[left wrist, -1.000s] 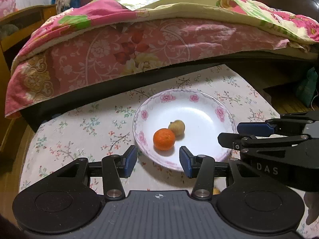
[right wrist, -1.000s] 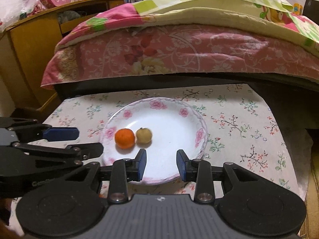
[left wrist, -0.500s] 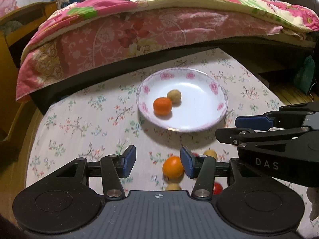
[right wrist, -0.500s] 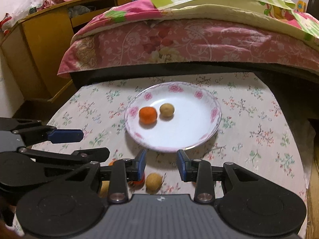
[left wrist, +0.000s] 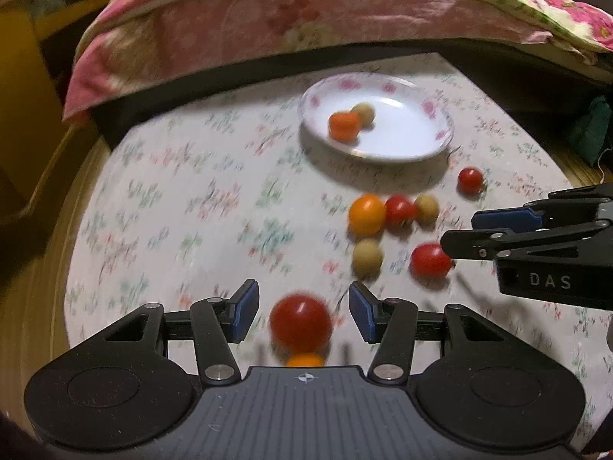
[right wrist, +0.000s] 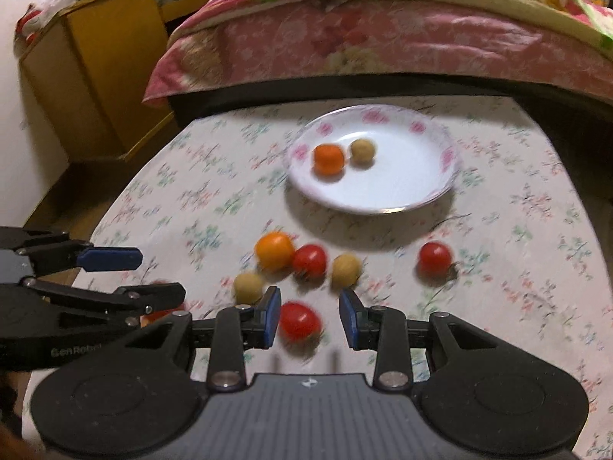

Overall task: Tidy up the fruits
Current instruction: 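Grasp the small mandarin with the left tool while the right tool grasps a red tomato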

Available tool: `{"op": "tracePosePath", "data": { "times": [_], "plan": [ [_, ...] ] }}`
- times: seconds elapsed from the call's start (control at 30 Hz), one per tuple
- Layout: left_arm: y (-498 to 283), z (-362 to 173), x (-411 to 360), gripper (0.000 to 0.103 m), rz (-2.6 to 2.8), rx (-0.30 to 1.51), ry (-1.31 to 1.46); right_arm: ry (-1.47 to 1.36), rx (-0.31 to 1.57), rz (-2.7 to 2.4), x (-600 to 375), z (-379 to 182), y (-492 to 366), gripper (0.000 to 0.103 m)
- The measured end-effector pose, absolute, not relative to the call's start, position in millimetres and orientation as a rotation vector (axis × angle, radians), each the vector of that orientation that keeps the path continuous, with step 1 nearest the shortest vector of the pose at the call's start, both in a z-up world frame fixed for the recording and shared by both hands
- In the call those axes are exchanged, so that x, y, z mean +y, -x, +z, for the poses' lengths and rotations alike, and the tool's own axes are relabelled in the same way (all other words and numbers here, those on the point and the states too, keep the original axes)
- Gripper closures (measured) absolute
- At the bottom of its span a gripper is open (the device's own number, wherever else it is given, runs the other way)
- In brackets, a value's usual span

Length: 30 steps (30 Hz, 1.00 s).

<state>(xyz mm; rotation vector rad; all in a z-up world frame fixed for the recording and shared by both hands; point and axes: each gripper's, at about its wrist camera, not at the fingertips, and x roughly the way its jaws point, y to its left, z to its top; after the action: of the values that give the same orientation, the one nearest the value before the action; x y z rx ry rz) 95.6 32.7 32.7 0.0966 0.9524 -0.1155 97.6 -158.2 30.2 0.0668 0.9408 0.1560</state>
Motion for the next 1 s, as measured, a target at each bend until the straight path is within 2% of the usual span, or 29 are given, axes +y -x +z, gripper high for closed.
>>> {"op": "tracePosePath", "data": {
  "times": [0.37,0.67,0.77,0.83,1.0],
  "plan": [
    [-69.4,12.0,39.9,0.043,-0.145,1.021,-0.075,-0.017,0.952,0.19,-142.6,25.5,-88.6,0.069],
    [-73.9,-3.9,30.9,0.048,-0.158,1.034,-0.112,-0.003,0.972,0.185,-149.2,15.2,-89.3,0.069],
    [-74.2,-3.5,30.5,0.054,-0.158,1.022,-0.113,0.001,0.982,0.185,-150.4,9.6,-92.5,0.069],
    [-74.7,-3.6,31.7,0.062,-0.162,1.016,-0.11,-0.002,0.984,0.186,-150.8,7.3,-95.2,0.069],
    [-73.3,-3.3,33.3,0.066,-0.172,1.009,-0.1,0.028,0.981,0.2,-145.1,0.5,-103.4,0.069]
  ]
}}
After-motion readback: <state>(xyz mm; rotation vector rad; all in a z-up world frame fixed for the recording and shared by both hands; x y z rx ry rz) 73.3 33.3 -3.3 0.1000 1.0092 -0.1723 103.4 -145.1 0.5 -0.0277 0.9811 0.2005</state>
